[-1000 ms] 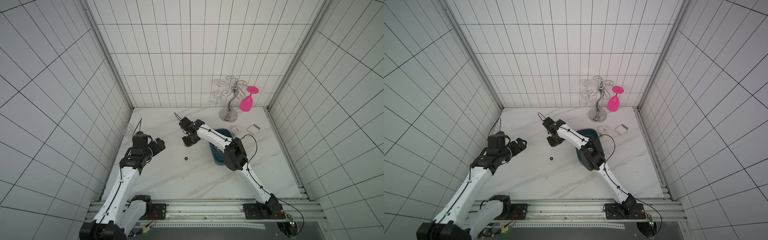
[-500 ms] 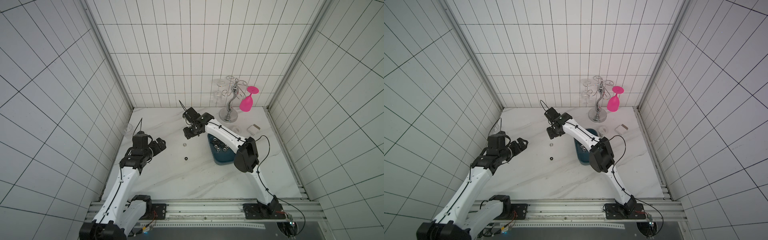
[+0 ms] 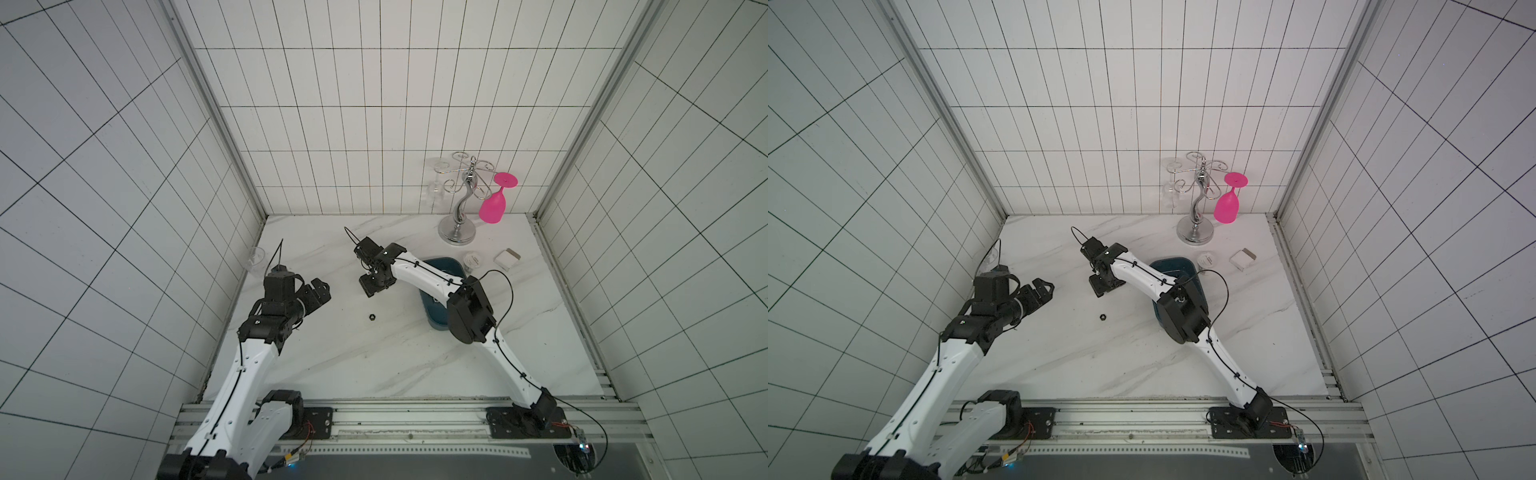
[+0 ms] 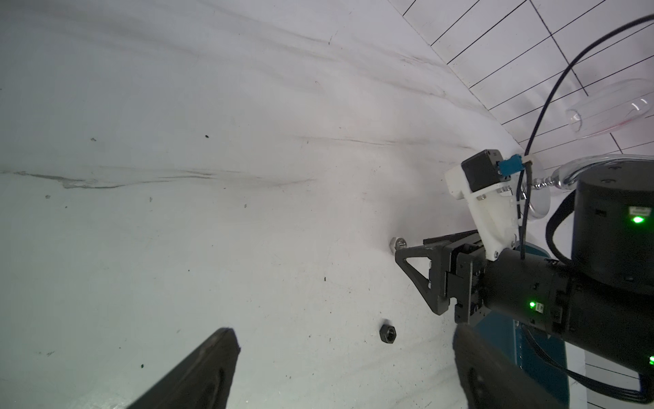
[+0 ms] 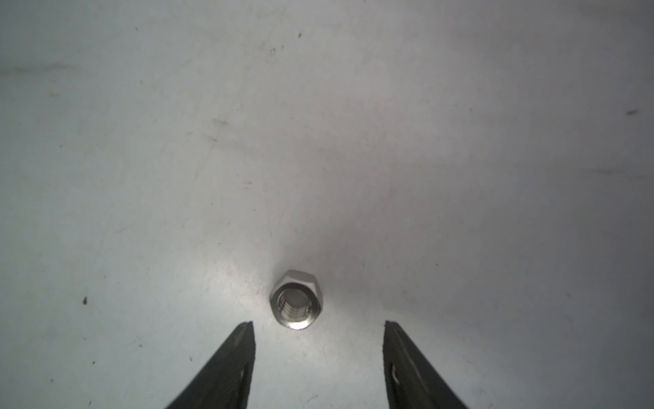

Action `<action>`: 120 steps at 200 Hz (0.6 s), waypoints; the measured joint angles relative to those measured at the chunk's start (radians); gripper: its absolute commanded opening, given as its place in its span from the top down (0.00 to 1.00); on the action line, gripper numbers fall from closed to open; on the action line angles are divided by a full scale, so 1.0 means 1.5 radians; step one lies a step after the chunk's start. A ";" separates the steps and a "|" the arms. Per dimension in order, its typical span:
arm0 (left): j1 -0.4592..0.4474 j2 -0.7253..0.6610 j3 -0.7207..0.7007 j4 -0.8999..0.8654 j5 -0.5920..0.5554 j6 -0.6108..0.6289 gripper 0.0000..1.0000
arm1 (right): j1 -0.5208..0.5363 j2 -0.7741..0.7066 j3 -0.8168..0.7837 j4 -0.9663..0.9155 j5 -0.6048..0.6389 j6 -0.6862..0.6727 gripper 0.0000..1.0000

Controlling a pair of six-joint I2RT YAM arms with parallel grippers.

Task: Put the nuts on the desktop into the storage box
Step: Pick up the nut from the center of the board.

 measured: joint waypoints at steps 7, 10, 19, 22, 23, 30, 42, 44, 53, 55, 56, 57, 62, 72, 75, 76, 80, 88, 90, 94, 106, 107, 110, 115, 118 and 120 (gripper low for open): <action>0.001 0.000 -0.004 0.000 0.000 0.000 0.02 | 0.000 0.001 0.001 0.001 0.001 -0.001 0.40; 0.002 0.000 -0.006 0.000 -0.001 0.000 0.02 | 0.000 0.001 0.002 0.001 0.001 -0.002 0.41; 0.003 0.001 -0.010 0.001 -0.001 0.000 0.02 | 0.000 0.004 0.005 0.002 0.002 -0.002 0.41; 0.004 0.001 -0.011 0.000 -0.001 0.000 0.02 | 0.000 0.005 0.006 0.003 0.002 -0.003 0.41; 0.004 0.002 -0.011 0.001 -0.001 0.000 0.02 | 0.000 0.005 0.007 0.003 0.002 -0.003 0.41; 0.005 0.003 -0.011 0.001 -0.001 0.000 0.02 | 0.000 0.007 0.010 0.004 0.002 -0.003 0.41; 0.007 0.005 -0.012 0.001 -0.001 0.000 0.02 | 0.000 0.011 0.014 0.005 0.002 -0.003 0.41; 0.007 0.006 -0.012 0.002 -0.001 0.000 0.02 | 0.000 0.012 0.015 0.005 0.002 -0.003 0.41; 0.008 0.008 -0.012 0.002 -0.001 0.001 0.02 | 0.000 0.015 0.019 0.005 0.002 -0.003 0.42; 0.008 0.009 -0.012 0.002 -0.001 0.001 0.02 | 0.000 0.016 0.021 0.005 0.002 -0.003 0.42; 0.009 0.009 -0.012 0.003 -0.001 0.001 0.02 | 0.000 0.017 0.022 0.005 0.002 -0.003 0.42; 0.009 0.009 -0.012 0.003 0.000 0.001 0.02 | 0.000 0.017 0.022 0.005 0.002 -0.003 0.42; 0.009 0.010 -0.012 0.003 0.000 0.001 0.02 | 0.000 0.020 0.026 0.006 0.001 -0.003 0.42; 0.011 0.012 -0.012 0.005 0.000 0.001 0.02 | 0.000 0.025 0.036 0.006 0.000 -0.003 0.44; 0.012 0.012 -0.012 0.006 0.000 0.001 0.02 | 0.000 0.027 0.038 0.006 -0.001 -0.002 0.44; 0.012 0.013 -0.012 0.006 0.000 0.001 0.02 | 0.000 0.027 0.038 0.006 -0.001 -0.002 0.45; 0.012 0.013 -0.012 0.006 0.000 0.001 0.02 | 0.000 0.029 0.042 0.006 -0.002 -0.002 0.45; 0.014 0.014 -0.012 0.006 0.000 0.001 0.02 | 0.000 0.035 0.050 0.007 -0.005 -0.002 0.47; 0.015 0.014 -0.012 0.007 0.001 0.001 0.02 | 0.000 0.036 0.051 0.007 -0.006 -0.002 0.47; 0.016 0.014 -0.013 0.007 0.001 0.001 0.02 | 0.000 0.038 0.054 0.007 -0.007 -0.002 0.48; 0.017 0.014 -0.014 0.007 0.001 0.001 0.02 | 0.000 0.043 0.057 0.008 -0.010 -0.001 0.51; 0.017 0.014 -0.014 0.007 0.001 0.001 0.02 | 0.000 0.043 0.057 0.008 -0.010 -0.001 0.52; 0.017 0.015 -0.014 0.007 0.001 0.001 0.02 | 0.000 0.045 0.057 0.008 -0.010 -0.001 0.52; 0.017 0.015 -0.014 0.007 0.002 0.001 0.02 | 0.000 0.046 0.057 0.008 -0.011 -0.001 0.53; 0.017 0.015 -0.014 0.008 0.002 0.001 0.02 | 0.000 0.047 0.057 0.007 -0.011 -0.001 0.54; 0.017 0.015 -0.014 0.008 0.002 0.001 0.02 | 0.000 0.048 0.057 0.007 -0.011 -0.001 0.54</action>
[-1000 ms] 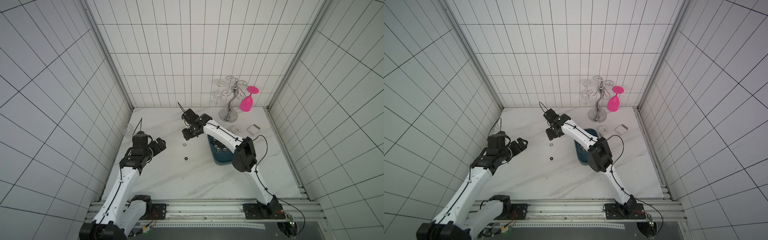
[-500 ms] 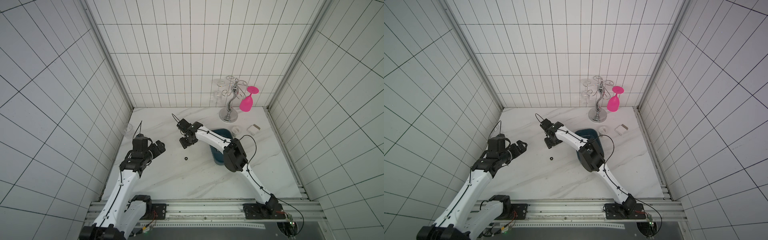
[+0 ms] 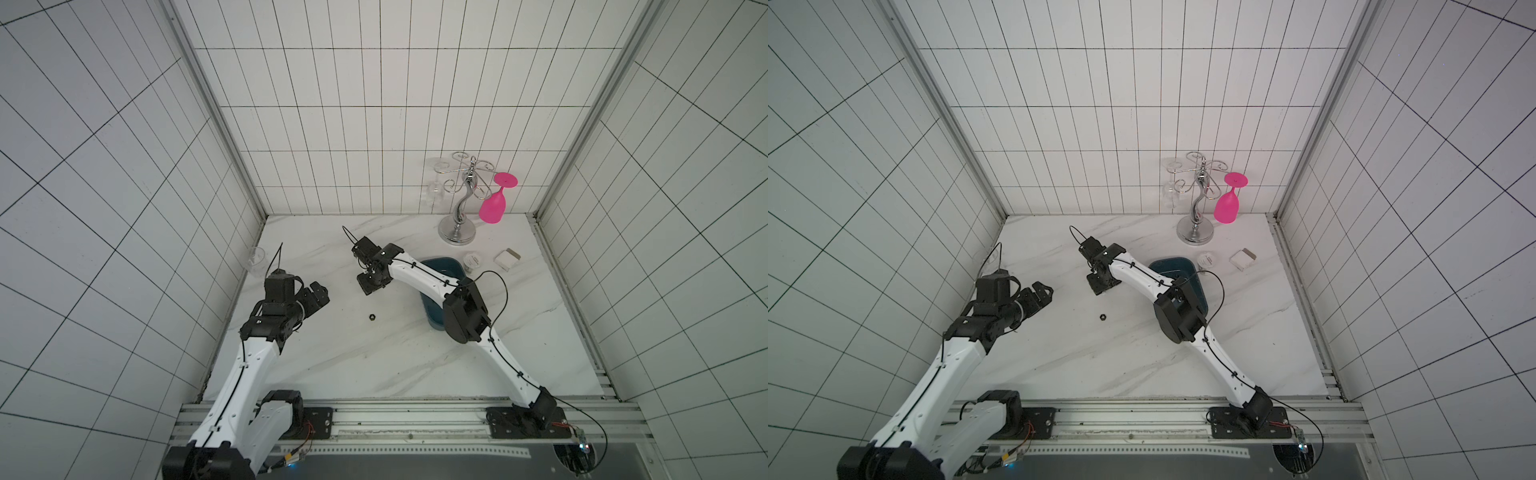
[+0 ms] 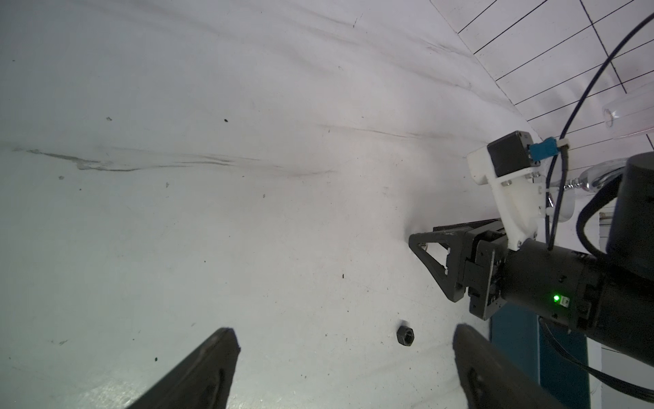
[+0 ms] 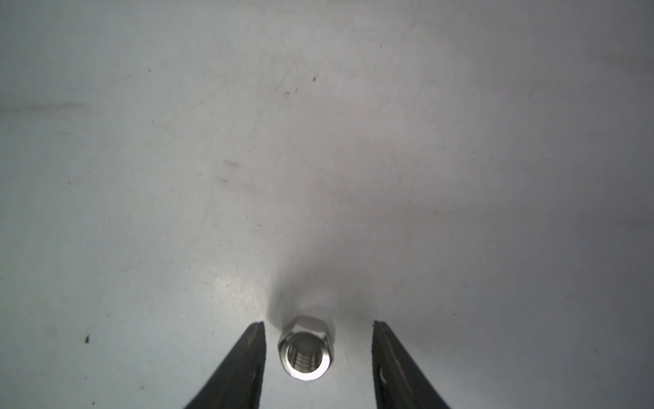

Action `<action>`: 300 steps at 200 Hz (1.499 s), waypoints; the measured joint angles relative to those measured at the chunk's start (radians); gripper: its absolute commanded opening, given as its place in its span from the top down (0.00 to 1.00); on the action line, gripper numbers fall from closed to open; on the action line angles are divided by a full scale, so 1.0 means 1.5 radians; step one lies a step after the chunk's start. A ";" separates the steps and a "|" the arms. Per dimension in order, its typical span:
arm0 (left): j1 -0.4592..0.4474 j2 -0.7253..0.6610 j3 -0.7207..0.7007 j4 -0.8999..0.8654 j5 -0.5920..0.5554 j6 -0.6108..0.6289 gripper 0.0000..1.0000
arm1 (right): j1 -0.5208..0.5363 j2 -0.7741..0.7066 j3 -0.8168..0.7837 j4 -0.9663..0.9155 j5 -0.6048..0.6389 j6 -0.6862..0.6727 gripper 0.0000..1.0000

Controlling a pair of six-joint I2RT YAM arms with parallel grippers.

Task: Put the nuts on the desktop into the storage box
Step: Pick up the nut from the center of the board, then place the nut in the storage box.

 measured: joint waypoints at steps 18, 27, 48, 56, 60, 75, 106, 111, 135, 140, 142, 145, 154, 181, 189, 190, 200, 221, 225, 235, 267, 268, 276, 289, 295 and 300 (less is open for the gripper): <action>0.002 0.001 0.000 0.002 0.001 0.000 0.02 | 0.000 0.002 0.001 0.000 -0.002 0.001 0.57; 0.002 0.002 0.000 0.003 0.002 0.000 0.02 | 0.000 0.002 0.001 -0.001 -0.004 0.001 0.59; 0.003 0.003 0.000 0.003 0.003 0.000 0.02 | 0.000 0.002 0.001 -0.003 -0.004 0.003 0.72; 0.003 0.003 0.000 0.003 0.003 0.000 0.02 | 0.000 0.002 0.001 -0.004 -0.004 0.002 0.76; 0.003 0.003 0.000 0.003 0.003 0.000 0.02 | 0.000 0.002 0.001 -0.005 -0.004 0.002 0.78; 0.003 0.003 0.000 0.003 0.003 0.000 0.02 | 0.000 0.002 0.001 -0.005 -0.004 0.001 0.82; 0.003 0.002 0.000 0.003 0.003 0.000 0.02 | 0.001 -0.004 -0.006 -0.005 0.003 0.001 0.86; 0.003 0.002 0.000 0.003 0.003 0.000 0.02 | 0.001 -0.008 -0.013 -0.004 0.005 0.001 0.87; 0.003 0.002 0.000 0.003 0.012 0.000 0.02 | 0.003 -0.046 -0.070 -0.003 0.011 0.002 0.87; 0.003 0.002 0.000 0.003 0.015 0.000 0.02 | 0.003 -0.056 -0.083 -0.002 0.012 0.002 0.87; 0.003 0.002 0.000 0.003 0.016 0.000 0.02 | 0.003 -0.059 -0.087 -0.002 0.012 0.002 0.87; 0.003 0.002 0.000 0.003 0.018 -0.001 0.02 | 0.003 -0.067 -0.097 -0.001 0.013 0.003 0.87; 0.003 0.002 0.000 0.003 0.024 -0.001 0.02 | 0.002 -0.088 -0.118 0.000 0.014 0.004 0.87; 0.003 -0.001 0.003 0.000 0.042 -0.009 0.02 | -0.003 -0.176 -0.182 0.011 0.019 0.007 0.87; 0.003 -0.005 0.004 -0.001 0.046 -0.012 0.02 | -0.005 -0.207 -0.203 0.016 0.021 0.009 0.87; 0.003 -0.006 0.004 -0.001 0.047 -0.013 0.02 | -0.005 -0.213 -0.207 0.016 0.022 0.009 0.87; 0.003 -0.011 0.006 -0.001 0.051 -0.018 0.02 | -0.009 -0.256 -0.241 0.025 0.025 0.012 0.87; 0.002 -0.018 0.012 -0.001 0.059 -0.027 0.02 | -0.025 -0.361 -0.330 0.043 0.032 0.019 0.87; 0.001 -0.018 0.015 -0.001 0.060 -0.029 0.02 | -0.030 -0.379 -0.347 0.046 0.034 0.021 0.87; -0.004 -0.014 0.022 0.000 0.060 -0.033 0.02 | -0.046 -0.429 -0.398 0.054 0.036 0.024 0.86; -0.039 0.017 0.047 0.009 0.058 -0.038 0.02 | -0.114 -0.543 -0.553 0.079 0.046 0.028 0.86; -0.040 0.019 0.047 0.010 0.057 -0.038 0.02 | -0.116 -0.544 -0.557 0.080 0.046 0.028 0.86; -0.047 0.028 0.050 0.013 0.057 -0.039 0.02 | -0.134 -0.559 -0.594 0.088 0.047 0.029 0.86; -0.055 0.042 0.050 0.018 0.056 -0.040 0.02 | -0.162 -0.571 -0.646 0.100 0.046 0.030 0.86; -0.057 0.047 0.050 0.018 0.055 -0.041 0.02 | -0.174 -0.573 -0.671 0.104 0.046 0.029 0.86; -0.058 0.050 0.050 0.018 0.053 -0.041 0.02 | -0.184 -0.574 -0.689 0.109 0.046 0.029 0.86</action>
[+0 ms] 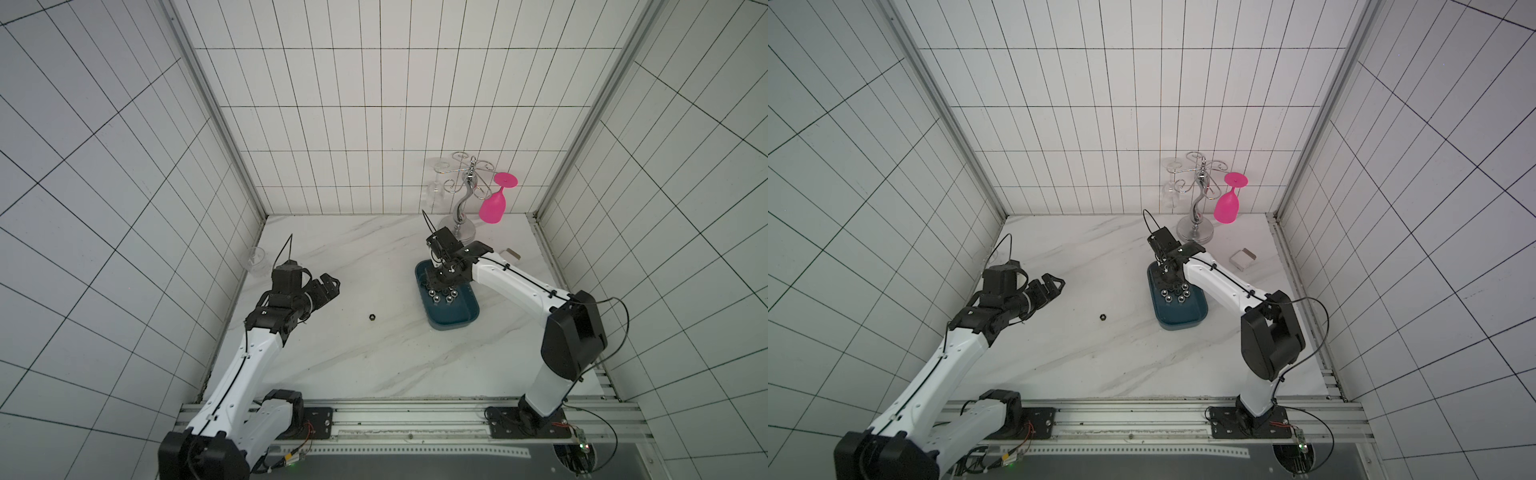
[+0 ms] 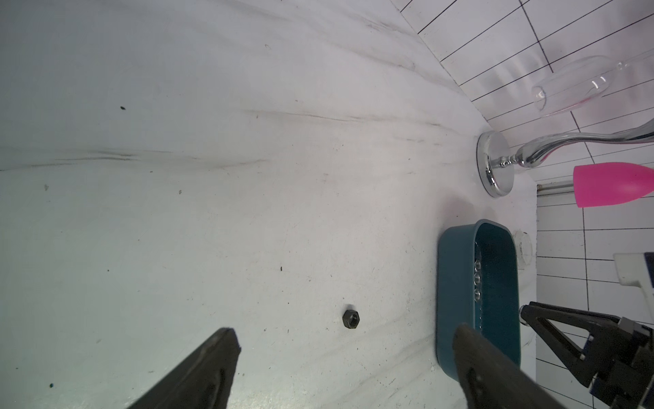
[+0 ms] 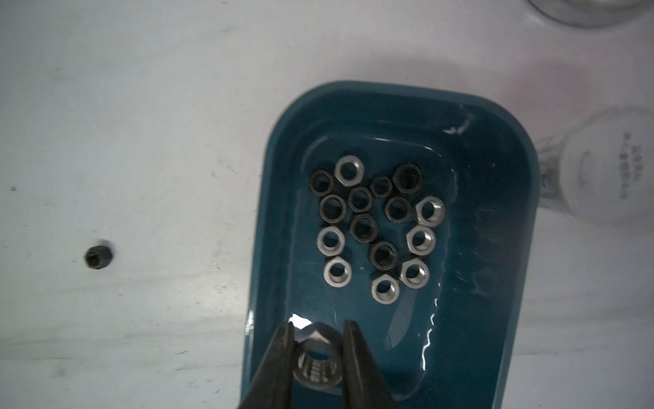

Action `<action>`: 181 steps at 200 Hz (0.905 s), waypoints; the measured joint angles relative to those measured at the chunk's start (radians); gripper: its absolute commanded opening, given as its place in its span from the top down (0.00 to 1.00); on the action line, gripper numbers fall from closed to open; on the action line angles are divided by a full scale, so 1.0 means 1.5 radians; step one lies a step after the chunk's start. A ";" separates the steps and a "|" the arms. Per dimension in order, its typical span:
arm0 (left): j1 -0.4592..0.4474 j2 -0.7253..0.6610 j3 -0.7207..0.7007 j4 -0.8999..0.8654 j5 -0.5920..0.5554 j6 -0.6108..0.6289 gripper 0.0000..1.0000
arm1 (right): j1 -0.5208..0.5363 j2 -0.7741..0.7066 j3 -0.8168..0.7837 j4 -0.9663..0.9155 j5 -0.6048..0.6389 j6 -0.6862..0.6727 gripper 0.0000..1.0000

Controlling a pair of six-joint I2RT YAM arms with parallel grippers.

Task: Put the nuts on the desktop into the storage box
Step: Place the nut in the storage box.

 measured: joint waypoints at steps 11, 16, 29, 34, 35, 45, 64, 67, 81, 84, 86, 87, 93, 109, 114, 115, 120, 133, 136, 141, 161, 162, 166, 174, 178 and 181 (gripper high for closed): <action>-0.001 0.002 0.000 0.000 -0.003 -0.001 0.02 | -0.016 0.000 -0.035 0.011 -0.002 0.000 0.86; -0.002 0.002 0.000 0.000 -0.004 -0.002 0.02 | -0.022 0.000 -0.051 0.015 -0.005 0.000 0.86; -0.002 0.000 -0.001 0.001 -0.007 -0.002 0.02 | -0.038 0.002 -0.078 0.021 -0.010 -0.002 0.86; -0.002 0.000 -0.002 0.002 -0.009 -0.002 0.02 | -0.042 0.004 -0.082 0.023 -0.011 -0.003 0.86; -0.002 -0.001 -0.002 0.002 -0.010 -0.002 0.02 | -0.043 0.004 -0.083 0.024 -0.013 -0.003 0.86; -0.002 -0.002 -0.005 0.004 -0.013 -0.002 0.02 | -0.050 0.012 -0.086 0.030 -0.017 -0.006 0.86; -0.002 -0.003 -0.009 0.004 -0.019 -0.002 0.02 | -0.054 0.030 -0.086 0.049 -0.024 -0.011 0.86; -0.002 -0.003 -0.009 0.004 -0.020 -0.002 0.02 | -0.054 0.033 -0.086 0.052 -0.025 -0.011 0.86; -0.002 -0.003 -0.009 0.004 -0.023 -0.002 0.02 | -0.054 0.044 -0.086 0.059 -0.032 -0.015 0.86; -0.002 -0.003 -0.009 0.004 -0.024 -0.001 0.02 | -0.054 0.046 -0.086 0.060 -0.033 -0.016 0.86; -0.002 -0.003 -0.009 0.004 -0.024 -0.001 0.02 | -0.054 0.046 -0.086 0.060 -0.034 -0.016 0.86; -0.002 -0.003 -0.009 0.003 -0.024 -0.001 0.02 | -0.054 0.047 -0.086 0.061 -0.035 -0.016 0.86; -0.002 -0.002 -0.009 0.003 -0.025 0.000 0.02 | -0.054 0.050 -0.086 0.062 -0.037 -0.018 0.86; -0.002 0.000 -0.009 0.001 -0.028 0.003 0.02 | -0.054 0.058 -0.081 0.066 -0.042 -0.022 0.85; -0.002 0.001 -0.009 -0.001 -0.029 0.004 0.02 | -0.054 0.062 -0.078 0.067 -0.045 -0.023 0.85; -0.002 0.001 -0.009 -0.001 -0.029 0.004 0.02 | -0.054 0.063 -0.077 0.068 -0.045 -0.023 0.85; -0.002 0.003 -0.009 -0.002 -0.029 0.006 0.02 | -0.054 0.068 -0.075 0.069 -0.046 -0.024 0.85; -0.002 0.007 -0.009 -0.004 -0.031 0.011 0.02 | -0.054 0.080 -0.068 0.074 -0.048 -0.026 0.84; -0.002 0.007 -0.009 -0.005 -0.032 0.011 0.02 | -0.054 0.082 -0.067 0.075 -0.049 -0.026 0.84; -0.002 0.008 -0.009 -0.007 -0.032 0.012 0.02 | -0.054 0.085 -0.066 0.077 -0.050 -0.026 0.83; -0.002 0.009 -0.009 -0.011 -0.034 0.016 0.02 | -0.054 0.091 -0.060 0.080 -0.053 -0.028 0.75; -0.002 0.009 -0.009 -0.011 -0.034 0.016 0.02 | -0.054 0.091 -0.059 0.080 -0.053 -0.028 0.75; -0.002 0.009 -0.009 -0.011 -0.035 0.017 0.02 | -0.054 0.094 -0.056 0.080 -0.053 -0.028 0.74; -0.002 0.009 -0.009 -0.012 -0.036 0.018 0.02 | -0.054 0.101 -0.051 0.081 -0.052 -0.031 0.72; -0.002 0.009 -0.009 -0.013 -0.036 0.018 0.02 | -0.054 0.104 -0.048 0.081 -0.052 -0.032 0.71; -0.002 0.009 -0.009 -0.013 -0.036 0.018 0.02 | -0.054 0.107 -0.045 0.080 -0.052 -0.033 0.69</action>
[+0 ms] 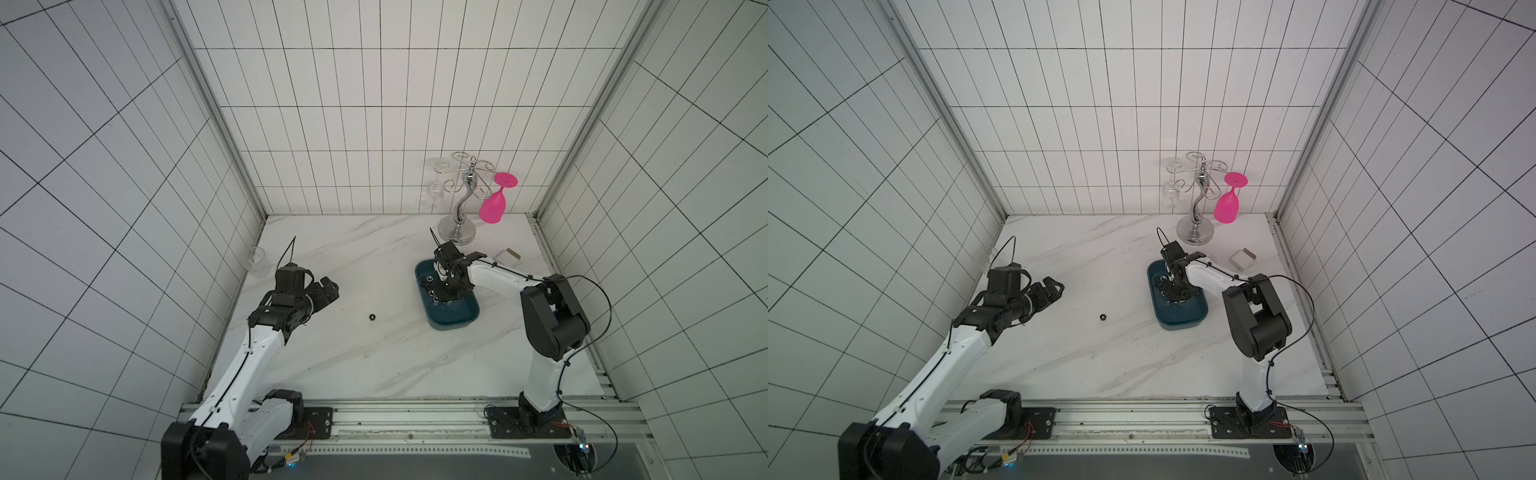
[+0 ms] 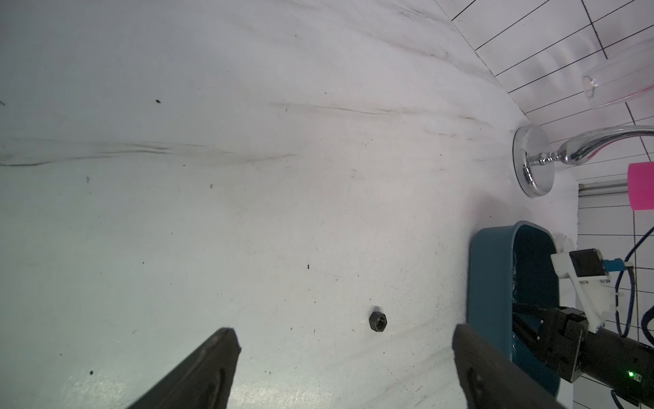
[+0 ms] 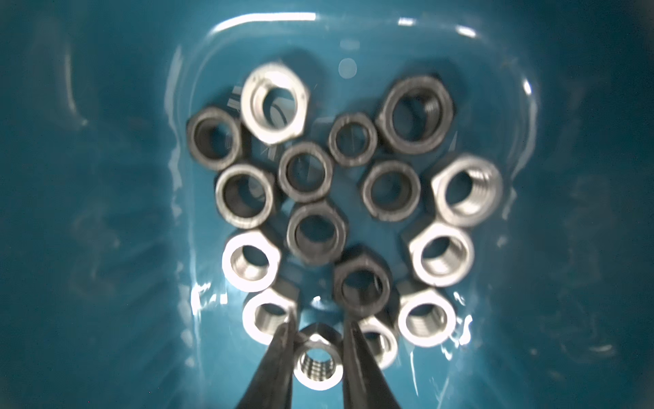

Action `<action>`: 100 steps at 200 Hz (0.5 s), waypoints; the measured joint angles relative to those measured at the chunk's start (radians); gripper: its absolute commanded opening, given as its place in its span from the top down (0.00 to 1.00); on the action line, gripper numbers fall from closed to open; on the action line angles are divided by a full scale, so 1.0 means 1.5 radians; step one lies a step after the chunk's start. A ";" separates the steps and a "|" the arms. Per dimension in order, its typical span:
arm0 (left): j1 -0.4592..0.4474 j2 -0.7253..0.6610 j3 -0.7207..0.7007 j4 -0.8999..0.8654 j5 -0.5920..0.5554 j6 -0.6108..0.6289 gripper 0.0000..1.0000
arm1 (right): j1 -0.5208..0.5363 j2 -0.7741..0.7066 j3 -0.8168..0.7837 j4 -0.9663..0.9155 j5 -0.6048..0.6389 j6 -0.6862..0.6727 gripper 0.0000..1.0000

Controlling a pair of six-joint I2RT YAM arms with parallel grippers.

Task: Put the nuts on the desktop into the storage box
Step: Place the nut in the storage box.

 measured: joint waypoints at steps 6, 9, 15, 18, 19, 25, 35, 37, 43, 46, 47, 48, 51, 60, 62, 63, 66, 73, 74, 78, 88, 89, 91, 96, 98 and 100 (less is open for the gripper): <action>0.000 0.000 0.000 -0.001 0.000 0.000 0.02 | 0.000 0.002 0.004 0.000 0.000 -0.001 0.67; 0.000 0.000 0.000 -0.002 -0.001 0.000 0.02 | 0.000 0.003 0.005 0.002 0.000 -0.002 0.66; 0.000 0.000 0.000 -0.003 -0.001 0.000 0.02 | 0.000 0.003 0.007 0.003 0.000 -0.003 0.64; 0.000 0.000 0.000 -0.003 -0.002 0.000 0.02 | 0.000 0.003 0.008 0.004 0.000 -0.004 0.64; 0.000 0.000 0.000 -0.003 -0.002 0.000 0.02 | 0.000 0.003 0.008 0.004 0.000 -0.004 0.64; 0.000 -0.001 0.000 -0.004 -0.003 0.001 0.02 | 0.000 0.003 0.008 0.004 0.000 -0.005 0.61; 0.000 -0.002 0.000 -0.005 -0.005 0.001 0.02 | 0.000 0.003 0.008 0.004 0.000 -0.006 0.58; 0.000 -0.002 0.000 -0.005 -0.005 0.000 0.02 | 0.000 0.003 0.009 0.004 0.000 -0.005 0.57; 0.000 -0.003 0.000 -0.005 -0.005 0.000 0.02 | 0.000 0.003 0.010 0.003 0.000 -0.005 0.56; 0.000 -0.003 0.000 -0.006 -0.005 0.000 0.02 | 0.000 0.003 0.010 0.003 0.000 -0.006 0.55; 0.000 -0.004 0.000 -0.006 -0.005 0.000 0.02 | 0.000 0.003 0.010 0.003 0.000 -0.006 0.55; 0.000 -0.004 0.000 -0.006 -0.005 0.000 0.02 | 0.000 0.003 0.011 0.003 0.000 -0.006 0.55; 0.000 -0.004 0.000 -0.006 -0.005 0.000 0.02 | 0.000 0.003 0.011 0.002 0.000 -0.006 0.55; 0.000 -0.004 0.000 -0.006 -0.005 0.000 0.02 | 0.000 0.002 0.013 0.002 0.001 -0.006 0.55; 0.000 -0.004 0.000 -0.006 -0.005 0.000 0.02 | 0.000 0.002 0.013 0.002 0.001 -0.006 0.55; 0.000 -0.004 0.000 -0.007 -0.005 0.000 0.02 | 0.001 0.001 0.013 0.002 0.001 -0.006 0.55; 0.000 -0.004 0.000 -0.007 -0.005 0.000 0.02 | 0.001 0.000 0.013 0.002 0.001 -0.006 0.55; 0.000 -0.004 0.000 -0.007 -0.005 0.000 0.02 | 0.004 -0.005 0.013 0.001 0.001 -0.006 0.54; 0.000 -0.004 0.000 -0.007 -0.005 0.000 0.02 | 0.004 -0.006 0.013 0.001 0.001 -0.006 0.54; 0.000 -0.004 0.000 -0.007 -0.005 0.000 0.02 | 0.007 -0.010 0.013 0.001 0.001 -0.005 0.54; 0.000 -0.004 0.000 -0.007 -0.006 0.000 0.02 | 0.012 -0.023 0.013 0.000 0.003 -0.006 0.53; 0.000 -0.004 0.000 -0.007 -0.006 0.000 0.02 | 0.014 -0.024 0.014 0.000 0.003 -0.006 0.53; 0.000 -0.004 0.000 -0.007 -0.006 0.000 0.02 | 0.017 -0.028 0.015 -0.001 0.004 -0.006 0.53; 0.000 -0.004 0.000 -0.007 -0.006 0.000 0.02 | 0.023 -0.035 0.017 -0.002 0.004 -0.006 0.52; 0.000 -0.004 0.000 -0.007 -0.006 0.000 0.02 | 0.028 -0.038 0.020 -0.004 0.005 -0.006 0.52; 0.000 -0.004 0.000 -0.007 -0.007 0.000 0.02 | 0.030 -0.040 0.022 -0.005 0.005 -0.006 0.51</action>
